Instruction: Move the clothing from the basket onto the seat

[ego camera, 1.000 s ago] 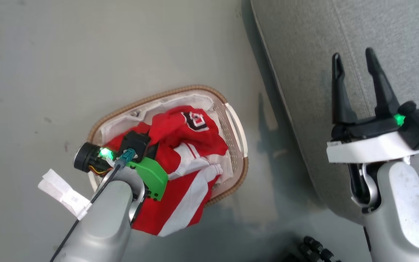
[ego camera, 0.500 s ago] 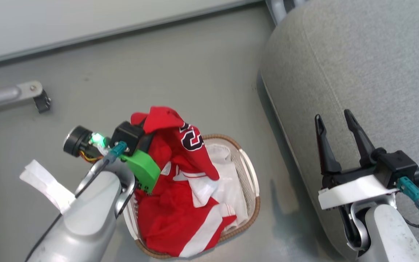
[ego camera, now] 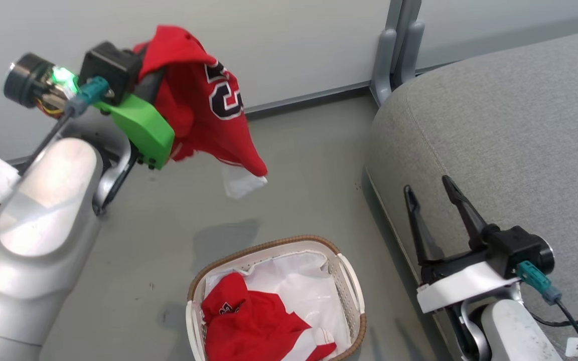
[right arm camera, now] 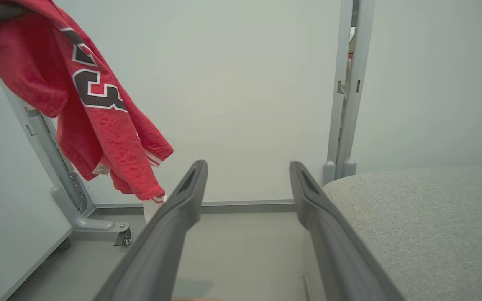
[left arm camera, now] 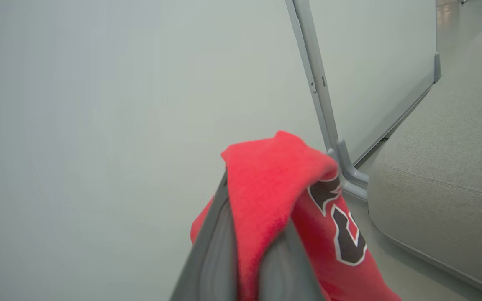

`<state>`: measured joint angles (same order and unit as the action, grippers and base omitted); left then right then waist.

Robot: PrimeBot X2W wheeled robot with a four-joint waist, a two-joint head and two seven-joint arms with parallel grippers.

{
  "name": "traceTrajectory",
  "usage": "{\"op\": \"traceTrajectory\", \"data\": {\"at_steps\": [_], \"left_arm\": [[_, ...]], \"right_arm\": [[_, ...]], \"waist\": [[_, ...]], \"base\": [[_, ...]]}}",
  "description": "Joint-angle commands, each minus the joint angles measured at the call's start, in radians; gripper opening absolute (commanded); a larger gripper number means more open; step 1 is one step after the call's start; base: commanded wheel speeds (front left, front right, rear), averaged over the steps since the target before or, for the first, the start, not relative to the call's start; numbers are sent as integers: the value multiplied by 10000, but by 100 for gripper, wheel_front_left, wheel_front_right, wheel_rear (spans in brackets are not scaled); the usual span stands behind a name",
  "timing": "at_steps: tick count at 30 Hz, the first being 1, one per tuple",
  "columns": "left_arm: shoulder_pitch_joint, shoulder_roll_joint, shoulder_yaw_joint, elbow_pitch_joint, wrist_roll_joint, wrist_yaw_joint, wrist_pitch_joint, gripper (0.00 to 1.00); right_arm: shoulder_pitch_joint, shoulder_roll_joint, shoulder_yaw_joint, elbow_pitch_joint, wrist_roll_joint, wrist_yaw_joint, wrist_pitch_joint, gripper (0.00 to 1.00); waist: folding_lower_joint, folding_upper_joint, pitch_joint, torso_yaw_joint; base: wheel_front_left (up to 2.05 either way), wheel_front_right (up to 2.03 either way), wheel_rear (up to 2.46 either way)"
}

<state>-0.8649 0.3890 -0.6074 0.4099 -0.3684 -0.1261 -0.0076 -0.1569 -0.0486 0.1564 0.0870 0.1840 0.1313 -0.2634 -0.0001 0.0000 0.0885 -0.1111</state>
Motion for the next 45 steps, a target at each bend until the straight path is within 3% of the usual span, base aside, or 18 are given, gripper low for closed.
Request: {"op": "traceTrajectory", "data": {"at_steps": [1,8,16,36,43,44,45], "left_arm": [[-254,23,73,-93,-78,53,99,0],[-803,-193,-20,-292,-196,100,693,0],[-1043,-653,-425,-402,-283,68,995,0],[-1378,-1415,-1675,-1603,-998,-41,1455,0],[-1118,-1412,-1906,-1925,-1131,-47,1414,0],[-1029,-1379,-1909,-1954,-1152,-43,1391,0],[-948,-1345,-1905,-1968,-1190,-5,1394,0]], "right_arm": [[-169,-31,138,12,-104,-8,-21,100],[-921,-33,1153,132,-110,-10,-21,100],[-1649,-37,2820,1076,24,-10,-21,100],[-3644,-34,3012,3295,-469,-10,-21,100],[-4203,-34,3190,3325,-162,-10,-21,100],[-4250,-33,3196,3283,-124,-10,-19,46],[-4266,-33,3229,3273,-115,-10,-21,24]], "waist": [[1,0,-183,-59],[1,0,-381,-19],[1,0,-642,228],[1,0,-849,914],[1,0,-845,1059],[1,0,-841,1077],[1,0,-838,1088]], "base": [[0,0,0],[0,0,0],[0,0,0],[0,0,0],[0,0,0],[0,0,0],[0,0,0]]}}
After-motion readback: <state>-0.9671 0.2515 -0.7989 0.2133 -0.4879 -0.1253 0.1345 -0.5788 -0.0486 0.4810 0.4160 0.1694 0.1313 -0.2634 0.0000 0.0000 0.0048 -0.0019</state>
